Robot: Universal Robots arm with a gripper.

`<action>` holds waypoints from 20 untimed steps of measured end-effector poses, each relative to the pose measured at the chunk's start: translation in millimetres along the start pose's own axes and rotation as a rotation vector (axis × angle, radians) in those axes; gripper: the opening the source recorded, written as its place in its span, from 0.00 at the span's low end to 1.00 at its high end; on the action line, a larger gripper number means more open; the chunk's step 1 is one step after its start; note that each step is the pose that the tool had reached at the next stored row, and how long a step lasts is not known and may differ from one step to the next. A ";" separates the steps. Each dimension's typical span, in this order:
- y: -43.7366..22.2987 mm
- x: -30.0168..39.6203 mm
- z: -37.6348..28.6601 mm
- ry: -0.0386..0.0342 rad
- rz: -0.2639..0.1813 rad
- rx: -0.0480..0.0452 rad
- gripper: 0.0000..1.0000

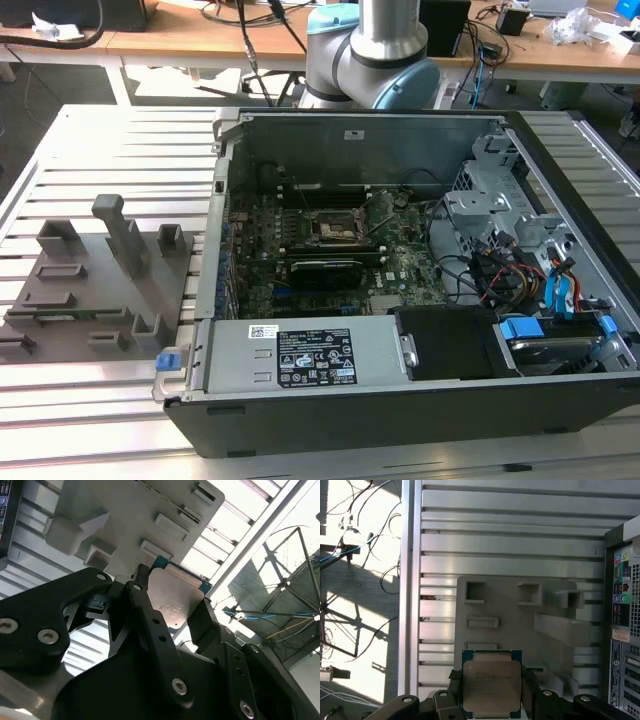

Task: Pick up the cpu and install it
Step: 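Pick up the cpu and move it towards the insertion slot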

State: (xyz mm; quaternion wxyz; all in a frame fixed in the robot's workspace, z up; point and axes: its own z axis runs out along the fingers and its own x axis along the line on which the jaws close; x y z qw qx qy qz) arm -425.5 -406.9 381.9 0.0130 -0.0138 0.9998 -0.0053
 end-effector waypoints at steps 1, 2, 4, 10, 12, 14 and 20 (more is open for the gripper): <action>0.0 0.0 -1.5 0.0000 0.000 0.0000 0.55; 0.0 -0.1 -3.9 0.0000 0.000 0.0001 0.55; -0.1 -0.2 -8.8 0.0001 0.000 0.0001 0.55; -0.3 -0.6 -21.9 0.0000 0.000 0.0001 0.55; -0.3 -0.7 -26.6 0.0000 0.000 0.0000 0.55; -0.4 -0.8 -30.9 0.0000 0.000 0.0001 0.55; -0.3 -0.8 -31.4 0.0000 0.000 -0.0012 0.55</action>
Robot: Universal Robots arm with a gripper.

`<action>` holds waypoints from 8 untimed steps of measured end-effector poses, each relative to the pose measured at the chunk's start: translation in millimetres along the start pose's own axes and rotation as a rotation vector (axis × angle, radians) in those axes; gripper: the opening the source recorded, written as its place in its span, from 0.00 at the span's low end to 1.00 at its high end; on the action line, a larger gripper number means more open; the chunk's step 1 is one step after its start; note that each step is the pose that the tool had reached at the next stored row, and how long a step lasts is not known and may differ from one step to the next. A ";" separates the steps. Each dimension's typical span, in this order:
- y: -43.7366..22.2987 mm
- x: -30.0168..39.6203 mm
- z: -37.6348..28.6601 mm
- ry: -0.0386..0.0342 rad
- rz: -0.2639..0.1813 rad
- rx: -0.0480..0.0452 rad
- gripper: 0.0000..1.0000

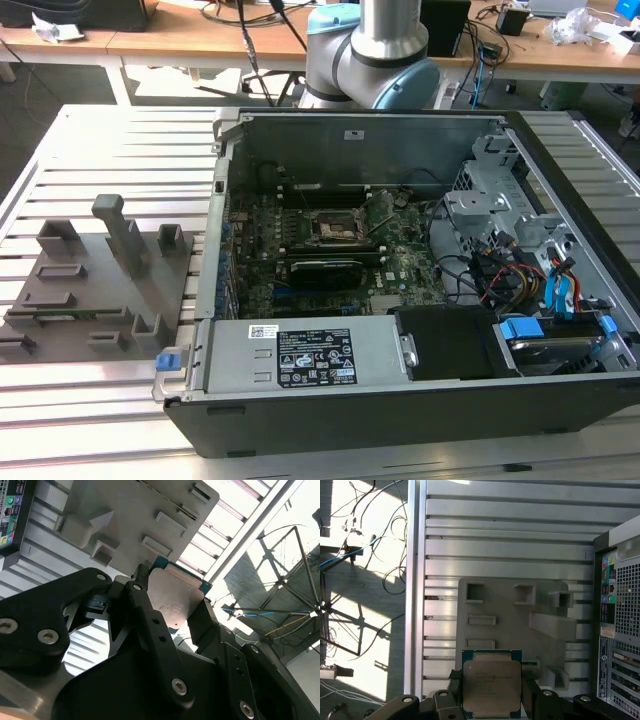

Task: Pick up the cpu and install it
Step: 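Pick up the cpu and move it towards the insertion slot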

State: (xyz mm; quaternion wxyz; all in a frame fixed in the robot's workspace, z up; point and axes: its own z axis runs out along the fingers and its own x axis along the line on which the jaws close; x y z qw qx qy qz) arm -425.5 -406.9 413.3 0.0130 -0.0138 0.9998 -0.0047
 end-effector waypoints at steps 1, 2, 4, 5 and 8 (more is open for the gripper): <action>0.0 -0.3 -0.1 0.0001 0.000 0.0000 0.55; -0.1 -1.4 -0.1 0.0003 0.000 0.0003 0.55; -0.1 -3.6 0.1 0.0000 0.000 0.0007 0.55; -0.2 -6.1 0.1 0.0001 0.000 0.0008 0.55; -0.4 -13.1 0.3 0.0000 0.000 0.0013 0.55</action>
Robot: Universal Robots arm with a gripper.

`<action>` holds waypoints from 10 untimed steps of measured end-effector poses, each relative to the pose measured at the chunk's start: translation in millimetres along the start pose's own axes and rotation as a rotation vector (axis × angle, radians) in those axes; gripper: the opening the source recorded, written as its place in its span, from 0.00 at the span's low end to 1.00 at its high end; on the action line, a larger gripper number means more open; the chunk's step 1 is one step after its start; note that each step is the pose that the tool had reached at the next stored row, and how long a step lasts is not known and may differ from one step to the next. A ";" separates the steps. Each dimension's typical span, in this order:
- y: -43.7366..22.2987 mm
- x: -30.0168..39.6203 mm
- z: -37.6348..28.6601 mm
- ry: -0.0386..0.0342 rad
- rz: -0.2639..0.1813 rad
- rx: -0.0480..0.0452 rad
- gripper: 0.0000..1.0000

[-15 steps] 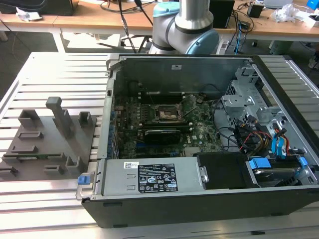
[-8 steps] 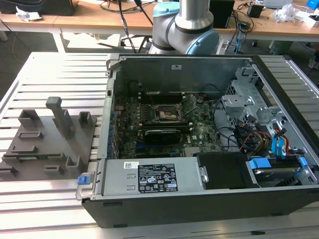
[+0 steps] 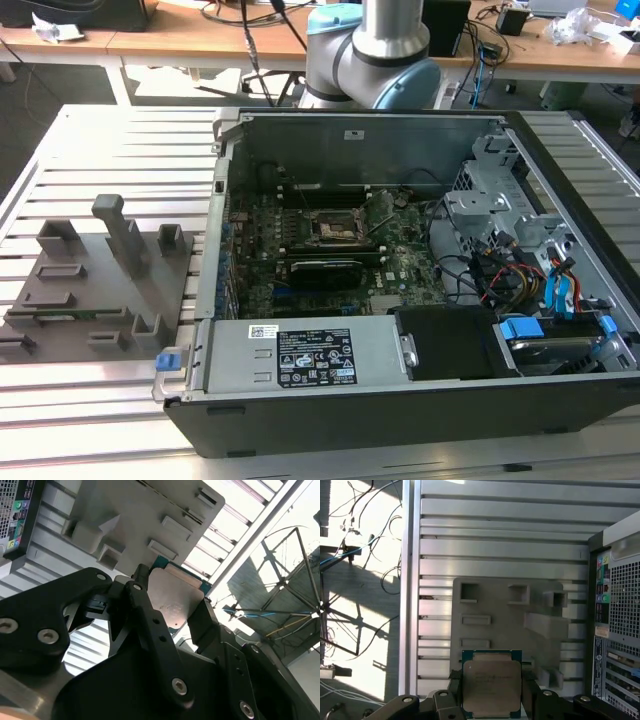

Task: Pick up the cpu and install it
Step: 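Pick up the cpu and move it towards the insertion slot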

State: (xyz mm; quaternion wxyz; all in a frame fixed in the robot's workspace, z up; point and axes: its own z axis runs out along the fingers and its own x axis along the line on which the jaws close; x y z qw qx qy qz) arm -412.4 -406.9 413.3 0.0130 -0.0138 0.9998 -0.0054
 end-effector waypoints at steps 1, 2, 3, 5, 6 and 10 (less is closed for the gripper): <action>0.0 -2.1 0.1 0.0000 0.000 0.0007 0.55; -0.1 -3.2 0.1 0.0000 0.000 0.0011 0.55; -0.1 -4.5 0.1 0.0000 0.000 0.0014 0.55; -0.3 -9.7 0.2 0.0002 0.000 0.0032 0.55; -0.3 -11.5 0.3 0.0001 0.000 0.0033 0.55; -0.7 -24.9 0.6 0.0003 0.000 0.0034 0.55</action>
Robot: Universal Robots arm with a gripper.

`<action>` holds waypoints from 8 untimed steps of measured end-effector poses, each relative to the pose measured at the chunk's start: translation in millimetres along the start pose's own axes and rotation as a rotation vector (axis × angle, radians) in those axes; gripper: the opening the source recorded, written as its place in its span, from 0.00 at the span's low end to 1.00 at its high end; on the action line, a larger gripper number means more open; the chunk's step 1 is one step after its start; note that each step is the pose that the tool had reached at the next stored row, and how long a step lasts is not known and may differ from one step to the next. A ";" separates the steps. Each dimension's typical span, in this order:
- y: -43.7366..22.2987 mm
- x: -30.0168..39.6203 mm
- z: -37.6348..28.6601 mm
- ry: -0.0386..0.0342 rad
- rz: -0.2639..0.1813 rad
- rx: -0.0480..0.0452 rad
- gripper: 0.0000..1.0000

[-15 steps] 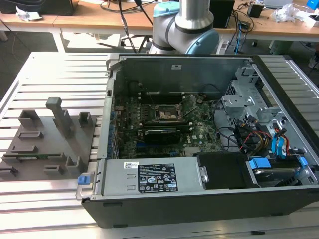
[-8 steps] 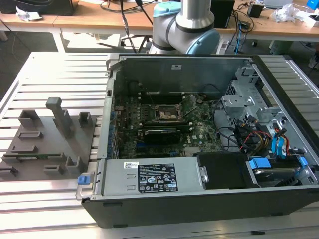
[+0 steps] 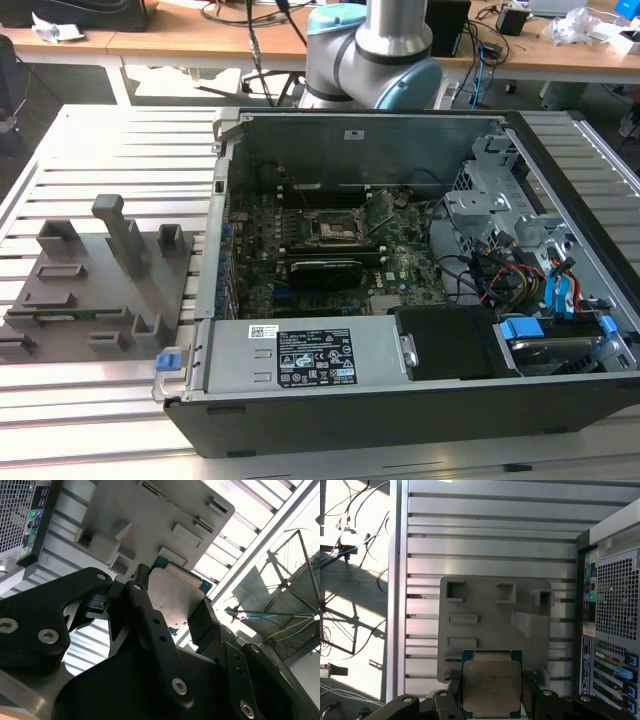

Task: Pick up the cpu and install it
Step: 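Pick up the cpu and move it towards the insertion slot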

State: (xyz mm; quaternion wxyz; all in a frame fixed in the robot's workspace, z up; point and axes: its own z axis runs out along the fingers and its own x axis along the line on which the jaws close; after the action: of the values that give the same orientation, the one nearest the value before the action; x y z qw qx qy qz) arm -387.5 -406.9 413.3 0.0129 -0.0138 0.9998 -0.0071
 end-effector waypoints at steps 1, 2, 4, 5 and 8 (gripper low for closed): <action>-0.1 -2.6 0.1 0.0001 0.000 0.0000 0.55; -0.1 -4.9 0.1 0.0001 0.000 0.0000 0.55; -0.3 -12.5 0.4 0.0001 0.000 -0.0001 0.55; -0.5 -16.0 0.5 0.0002 0.000 0.0000 0.55; -0.6 -24.0 0.7 0.0003 0.000 -0.0001 0.55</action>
State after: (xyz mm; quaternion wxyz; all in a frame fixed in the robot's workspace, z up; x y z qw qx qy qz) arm -363.4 -406.8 413.3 0.0128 -0.0138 0.9998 -0.0070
